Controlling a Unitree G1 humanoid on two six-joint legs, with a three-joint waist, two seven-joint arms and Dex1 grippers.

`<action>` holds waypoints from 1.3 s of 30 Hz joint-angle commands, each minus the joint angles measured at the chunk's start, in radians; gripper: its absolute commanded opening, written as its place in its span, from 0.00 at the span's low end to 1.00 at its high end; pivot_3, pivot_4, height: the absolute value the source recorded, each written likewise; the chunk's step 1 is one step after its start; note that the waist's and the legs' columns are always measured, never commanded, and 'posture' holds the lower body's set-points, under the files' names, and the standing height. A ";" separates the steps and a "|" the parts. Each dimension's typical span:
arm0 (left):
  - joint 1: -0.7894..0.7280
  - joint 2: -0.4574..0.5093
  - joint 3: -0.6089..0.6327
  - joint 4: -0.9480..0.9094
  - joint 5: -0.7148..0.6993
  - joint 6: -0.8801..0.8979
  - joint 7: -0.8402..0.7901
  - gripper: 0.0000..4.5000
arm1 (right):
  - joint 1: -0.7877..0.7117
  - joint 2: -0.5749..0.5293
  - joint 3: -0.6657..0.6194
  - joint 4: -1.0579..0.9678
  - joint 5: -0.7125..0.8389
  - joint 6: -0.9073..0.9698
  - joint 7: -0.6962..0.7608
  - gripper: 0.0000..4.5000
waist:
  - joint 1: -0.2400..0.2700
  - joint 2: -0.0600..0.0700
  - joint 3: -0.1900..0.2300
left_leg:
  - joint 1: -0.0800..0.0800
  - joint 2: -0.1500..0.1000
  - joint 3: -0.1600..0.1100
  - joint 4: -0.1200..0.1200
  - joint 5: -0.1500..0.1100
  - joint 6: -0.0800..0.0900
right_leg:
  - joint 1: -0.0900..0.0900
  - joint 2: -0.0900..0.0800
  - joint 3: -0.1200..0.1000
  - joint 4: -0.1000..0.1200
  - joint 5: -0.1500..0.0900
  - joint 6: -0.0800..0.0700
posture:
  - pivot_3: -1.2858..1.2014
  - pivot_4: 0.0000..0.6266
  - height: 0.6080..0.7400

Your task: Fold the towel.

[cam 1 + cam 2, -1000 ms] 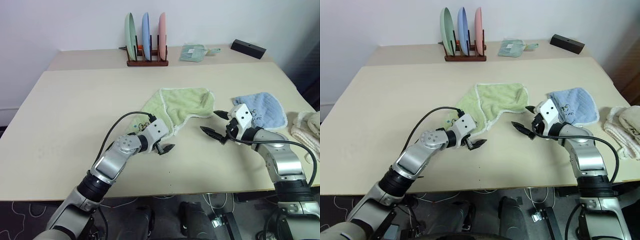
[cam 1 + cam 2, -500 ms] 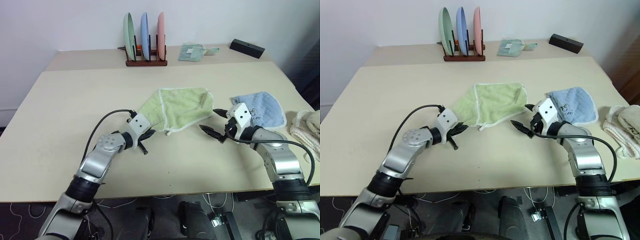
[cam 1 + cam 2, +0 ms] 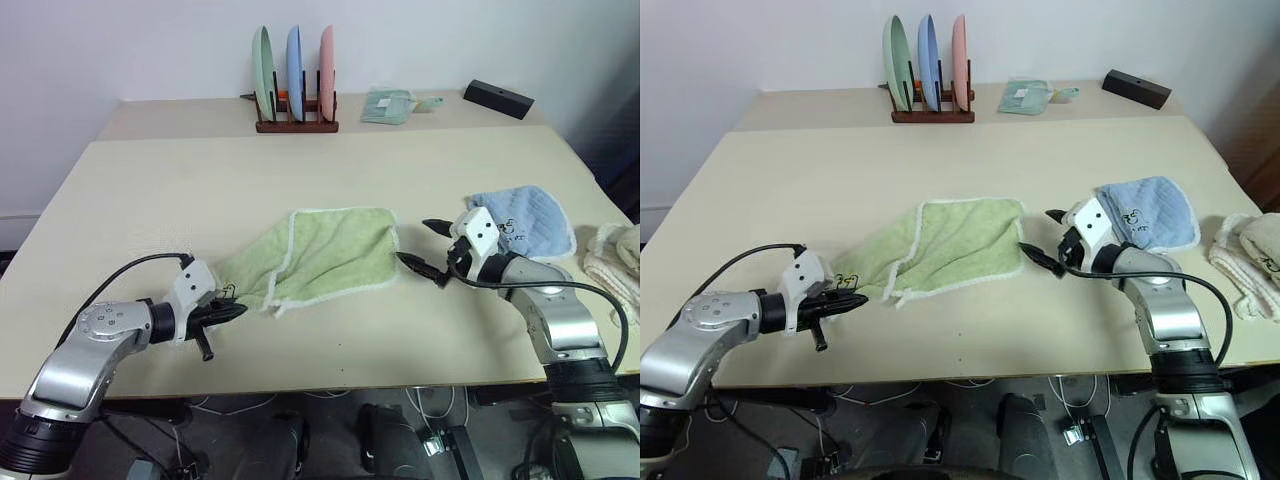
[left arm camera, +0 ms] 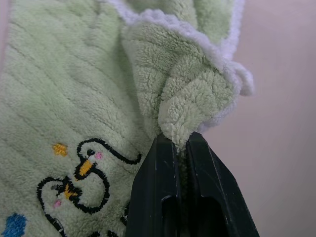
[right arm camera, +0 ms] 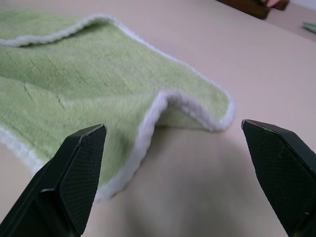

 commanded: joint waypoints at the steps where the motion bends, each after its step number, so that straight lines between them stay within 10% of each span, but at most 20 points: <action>1: -0.007 -0.012 0.049 -0.014 -0.047 0.028 0.013 0.24 | -0.035 0.009 0.003 -0.008 -0.001 -0.016 0.003 1.00 | -0.001 0.000 0.000 | 0.000 0.000 0.000 0.000 0.000 0.000 | 0.000 0.000 0.000 0.000 0.000 0.000 | 0.52 0.24 1.00; 4: 0.003 -0.011 0.044 -0.029 -0.053 0.032 0.016 0.55 | -0.044 0.011 0.006 0.004 -0.002 -0.022 0.006 1.00 | -0.001 0.000 0.000 | 0.000 0.001 0.000 0.000 0.000 -0.001 | 0.000 0.000 0.000 0.000 0.000 0.000 | 0.52 0.24 1.00; 26: -0.102 -0.143 0.078 0.030 -0.165 0.105 0.122 0.55 | -0.008 0.033 0.010 -0.007 -0.006 -0.037 -0.023 1.00 | -0.002 0.000 0.000 | 0.000 0.001 0.000 0.000 0.003 -0.006 | 0.000 0.000 0.000 0.000 0.000 0.000 | 0.52 0.24 1.00; 32: -0.092 -0.156 0.096 0.062 -0.154 0.075 0.140 0.01 | -0.013 0.031 0.013 -0.007 -0.005 -0.036 -0.022 1.00 | -0.001 0.000 0.000 | 0.000 0.001 0.000 0.000 0.003 -0.006 | 0.000 0.000 0.000 0.000 0.000 0.000 | 0.52 0.24 1.00; 39: -0.051 -0.139 0.148 0.084 -0.158 0.059 0.143 0.00 | -0.024 0.023 0.016 -0.003 -0.005 -0.036 -0.012 1.00 | -0.002 0.000 0.000 | 0.000 0.001 0.000 0.000 0.003 -0.006 | 0.000 0.000 0.000 0.000 0.000 0.000 | 0.52 0.24 1.00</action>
